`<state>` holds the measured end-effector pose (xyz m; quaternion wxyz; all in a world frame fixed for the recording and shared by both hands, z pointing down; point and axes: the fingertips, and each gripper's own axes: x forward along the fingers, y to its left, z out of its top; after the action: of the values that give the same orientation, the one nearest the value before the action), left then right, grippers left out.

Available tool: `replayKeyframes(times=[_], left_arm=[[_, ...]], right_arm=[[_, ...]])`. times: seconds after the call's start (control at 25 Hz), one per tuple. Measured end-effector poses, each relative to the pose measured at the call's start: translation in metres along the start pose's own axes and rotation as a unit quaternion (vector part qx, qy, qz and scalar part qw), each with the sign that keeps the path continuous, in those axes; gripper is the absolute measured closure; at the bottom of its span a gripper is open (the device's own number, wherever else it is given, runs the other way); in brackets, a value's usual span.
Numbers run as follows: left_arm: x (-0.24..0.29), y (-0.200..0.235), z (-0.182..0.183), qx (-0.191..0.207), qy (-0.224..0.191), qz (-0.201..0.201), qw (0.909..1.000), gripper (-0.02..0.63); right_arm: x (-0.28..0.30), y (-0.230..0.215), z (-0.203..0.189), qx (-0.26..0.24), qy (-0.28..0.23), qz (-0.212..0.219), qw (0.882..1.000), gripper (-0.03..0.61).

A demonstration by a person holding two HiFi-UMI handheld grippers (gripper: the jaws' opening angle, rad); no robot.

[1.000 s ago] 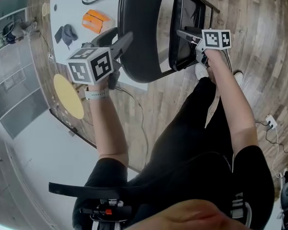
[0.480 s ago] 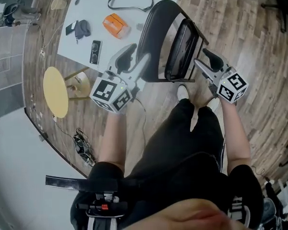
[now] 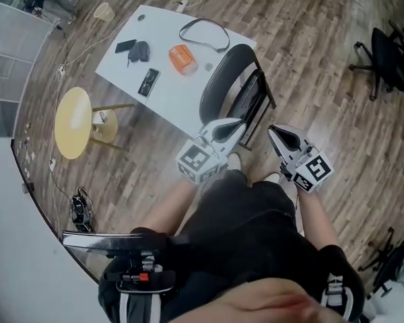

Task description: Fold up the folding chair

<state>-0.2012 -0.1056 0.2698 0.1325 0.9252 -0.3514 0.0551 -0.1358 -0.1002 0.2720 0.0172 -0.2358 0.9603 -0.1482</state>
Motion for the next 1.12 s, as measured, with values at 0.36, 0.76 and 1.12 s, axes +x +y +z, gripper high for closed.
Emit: replayKeyframes(times=[0.36,0.76,1.12], left_arm=[[-0.014,-0.034,0.000,-0.011,-0.031,0.025,0.9991,0.609],[-0.006,-0.044,0.020,0.011,-0.056,0.031,0.9979,0.609],[-0.006,-0.049,0.020,0.009,-0.056,0.030,0.9979,0.609]], right_arm=[[-0.021,0.045,0.039,-0.056,-0.010,0.033,0.998,0.568],[-0.019,0.049,0.051,-0.104,-0.001,0.040,0.994,0.568],[-0.019,0.052,0.041,-0.107,0.006,0.045,0.993,0.568]])
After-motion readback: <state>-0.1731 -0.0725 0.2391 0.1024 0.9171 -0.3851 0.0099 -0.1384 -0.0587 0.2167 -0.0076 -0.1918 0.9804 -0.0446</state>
